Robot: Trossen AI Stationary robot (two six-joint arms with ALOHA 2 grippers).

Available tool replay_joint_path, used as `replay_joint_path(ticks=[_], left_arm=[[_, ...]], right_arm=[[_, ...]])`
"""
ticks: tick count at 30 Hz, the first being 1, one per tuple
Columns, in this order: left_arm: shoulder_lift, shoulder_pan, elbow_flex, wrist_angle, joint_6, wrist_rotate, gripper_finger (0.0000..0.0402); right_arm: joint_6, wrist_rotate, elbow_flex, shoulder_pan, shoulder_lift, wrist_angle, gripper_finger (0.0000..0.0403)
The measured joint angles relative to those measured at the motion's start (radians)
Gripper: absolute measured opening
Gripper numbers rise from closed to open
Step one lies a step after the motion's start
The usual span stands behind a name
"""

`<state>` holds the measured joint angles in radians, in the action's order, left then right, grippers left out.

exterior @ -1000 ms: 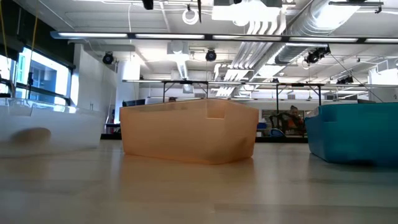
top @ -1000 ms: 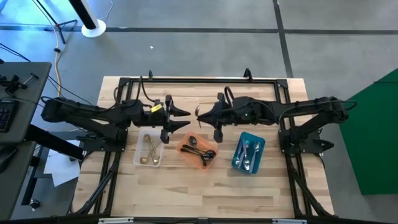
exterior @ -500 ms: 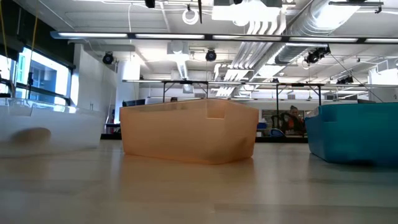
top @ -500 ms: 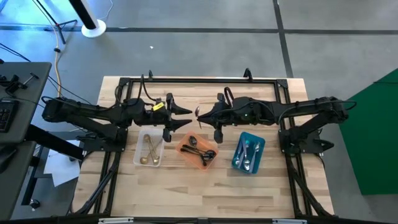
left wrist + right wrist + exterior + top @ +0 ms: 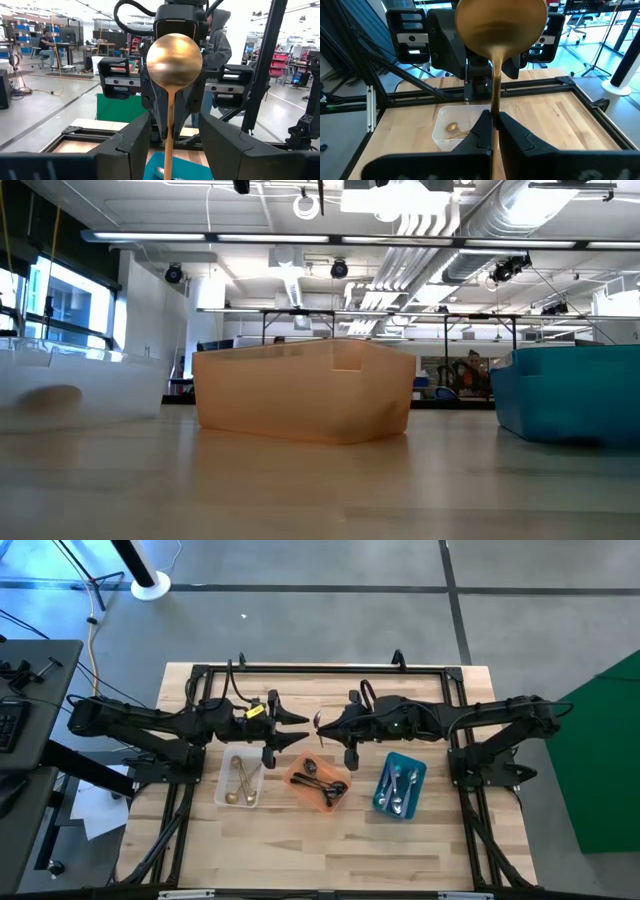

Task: Sort silverware by color (type)
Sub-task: Put the gold spoon into the transparent bin

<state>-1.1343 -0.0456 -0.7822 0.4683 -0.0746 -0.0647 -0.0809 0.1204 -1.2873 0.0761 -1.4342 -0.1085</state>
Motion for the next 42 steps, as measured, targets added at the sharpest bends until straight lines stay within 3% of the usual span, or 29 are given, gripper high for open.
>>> replay_joint_path(ticks=[42], left_arm=[[-0.001,-0.001,0.001,0.012,0.056,0.001,0.0156]], right_arm=[[0.035,-0.069,0.000,0.000,-0.002,0.082,0.0000]])
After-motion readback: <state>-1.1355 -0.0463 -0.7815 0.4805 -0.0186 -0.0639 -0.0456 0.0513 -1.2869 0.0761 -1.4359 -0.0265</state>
